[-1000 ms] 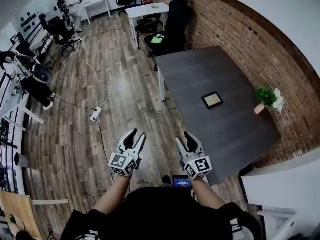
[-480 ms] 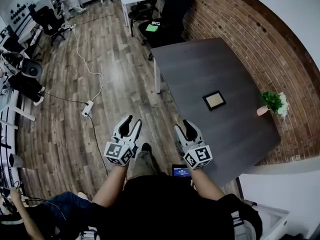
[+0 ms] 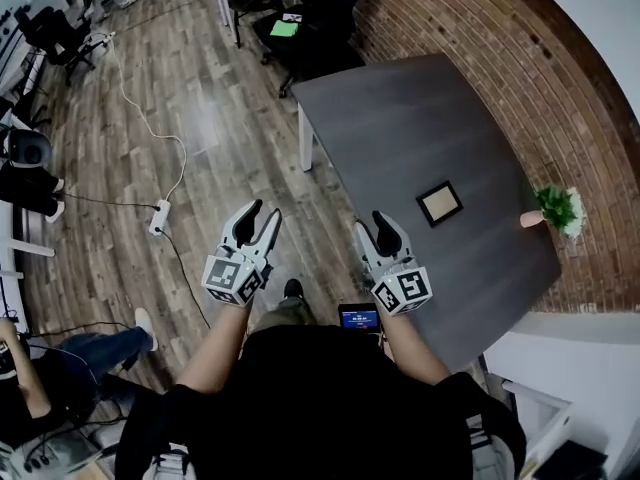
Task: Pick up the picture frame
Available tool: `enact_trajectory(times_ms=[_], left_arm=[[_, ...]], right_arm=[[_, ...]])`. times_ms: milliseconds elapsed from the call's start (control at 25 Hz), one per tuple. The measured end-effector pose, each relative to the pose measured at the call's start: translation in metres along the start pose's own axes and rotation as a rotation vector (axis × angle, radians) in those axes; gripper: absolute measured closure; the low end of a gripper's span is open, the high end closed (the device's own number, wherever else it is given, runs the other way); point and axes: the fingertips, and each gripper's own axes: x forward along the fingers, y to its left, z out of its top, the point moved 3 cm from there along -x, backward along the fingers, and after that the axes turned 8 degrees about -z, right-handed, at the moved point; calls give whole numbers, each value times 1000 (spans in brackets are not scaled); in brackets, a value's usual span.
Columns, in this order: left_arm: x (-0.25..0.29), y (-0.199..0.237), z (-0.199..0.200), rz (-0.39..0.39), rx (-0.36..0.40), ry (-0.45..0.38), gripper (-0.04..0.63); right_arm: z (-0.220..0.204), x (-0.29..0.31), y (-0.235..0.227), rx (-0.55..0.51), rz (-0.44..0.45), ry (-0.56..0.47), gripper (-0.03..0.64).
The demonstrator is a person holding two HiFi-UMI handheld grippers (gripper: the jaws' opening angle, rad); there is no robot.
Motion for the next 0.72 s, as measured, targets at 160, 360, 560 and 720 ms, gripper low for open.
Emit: enact_trajectory(times_ms=[160, 360, 560, 720], left_arm=[[33, 33, 5, -75, -18, 11, 446], [83, 57, 11, -171, -23, 20, 445], [144, 65, 11, -278, -15, 50, 445], [205, 59, 5, -390, -2, 103, 446]], right_arm=[[2, 32, -12, -2, -72, 9, 445], [9, 48, -37, -8, -162, 8, 445], [15, 53, -75, 7, -256, -12, 445], [16, 55, -112, 36, -347, -36, 445]])
